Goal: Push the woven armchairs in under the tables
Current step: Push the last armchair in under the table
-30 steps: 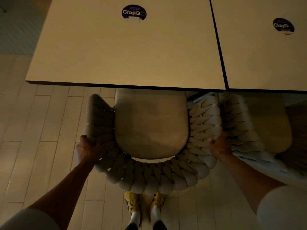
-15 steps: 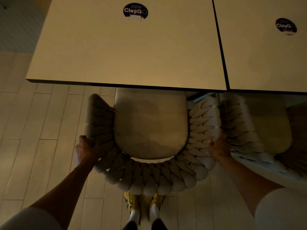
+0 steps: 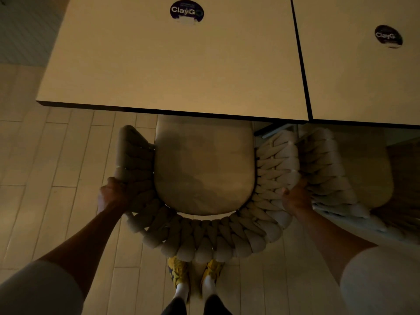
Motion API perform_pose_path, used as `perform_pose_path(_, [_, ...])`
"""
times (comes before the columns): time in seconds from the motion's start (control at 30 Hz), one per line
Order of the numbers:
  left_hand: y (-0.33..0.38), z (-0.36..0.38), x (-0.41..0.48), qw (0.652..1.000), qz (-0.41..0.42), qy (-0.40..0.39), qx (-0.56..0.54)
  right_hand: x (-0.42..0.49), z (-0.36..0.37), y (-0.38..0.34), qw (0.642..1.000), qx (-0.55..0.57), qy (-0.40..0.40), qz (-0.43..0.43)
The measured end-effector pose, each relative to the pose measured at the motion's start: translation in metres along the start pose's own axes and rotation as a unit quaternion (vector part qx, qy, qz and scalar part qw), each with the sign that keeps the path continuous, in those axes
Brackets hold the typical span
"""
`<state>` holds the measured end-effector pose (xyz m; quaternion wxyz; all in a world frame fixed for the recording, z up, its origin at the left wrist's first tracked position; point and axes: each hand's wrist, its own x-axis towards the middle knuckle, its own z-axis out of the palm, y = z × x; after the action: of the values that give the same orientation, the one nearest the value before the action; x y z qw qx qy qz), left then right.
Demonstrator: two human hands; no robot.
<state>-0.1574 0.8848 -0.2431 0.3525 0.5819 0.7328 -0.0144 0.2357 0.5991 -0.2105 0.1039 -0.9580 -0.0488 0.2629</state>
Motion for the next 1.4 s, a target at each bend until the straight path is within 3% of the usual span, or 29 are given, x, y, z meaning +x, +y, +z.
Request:
perform_pose_path(0.77, [-0.018,-0.008,-0.01,0.999,0.013,-0.003,0.05,-0.017,0.008,0.007,0.999,0.017,-0.011,-0.028])
perform_pose_path(1.4, [-0.015,-0.004,-0.006,1.0,0.008,0.0,0.008,-0.008,0.008,0.003,0.999,0.027,-0.007,-0.019])
